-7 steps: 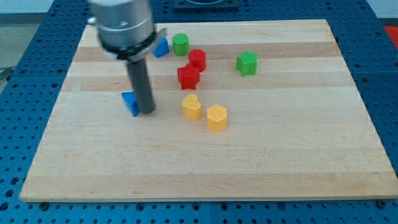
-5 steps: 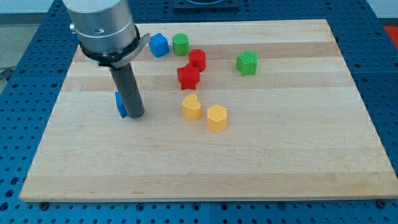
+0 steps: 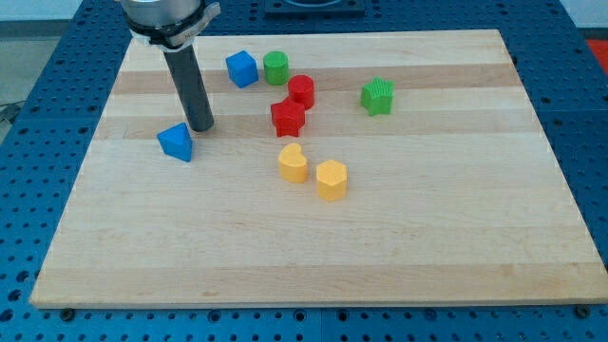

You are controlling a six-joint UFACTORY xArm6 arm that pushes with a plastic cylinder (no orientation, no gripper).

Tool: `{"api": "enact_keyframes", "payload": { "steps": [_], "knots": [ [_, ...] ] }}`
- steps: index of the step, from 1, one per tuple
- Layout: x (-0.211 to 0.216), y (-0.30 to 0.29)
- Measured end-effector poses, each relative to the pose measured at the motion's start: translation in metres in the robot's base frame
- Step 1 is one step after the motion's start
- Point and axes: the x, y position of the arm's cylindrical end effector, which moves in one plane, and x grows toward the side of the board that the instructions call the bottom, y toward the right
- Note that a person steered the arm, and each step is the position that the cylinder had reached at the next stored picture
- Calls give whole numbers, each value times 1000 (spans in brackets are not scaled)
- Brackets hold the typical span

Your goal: Move your arm away from blue triangle

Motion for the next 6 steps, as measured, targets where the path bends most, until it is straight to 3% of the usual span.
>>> {"api": "enact_keyframes", "payload": {
  "steps": [2,4,6],
  "knots": [
    [-148,-44],
    [-152,44],
    [-153,63]
  ]
}}
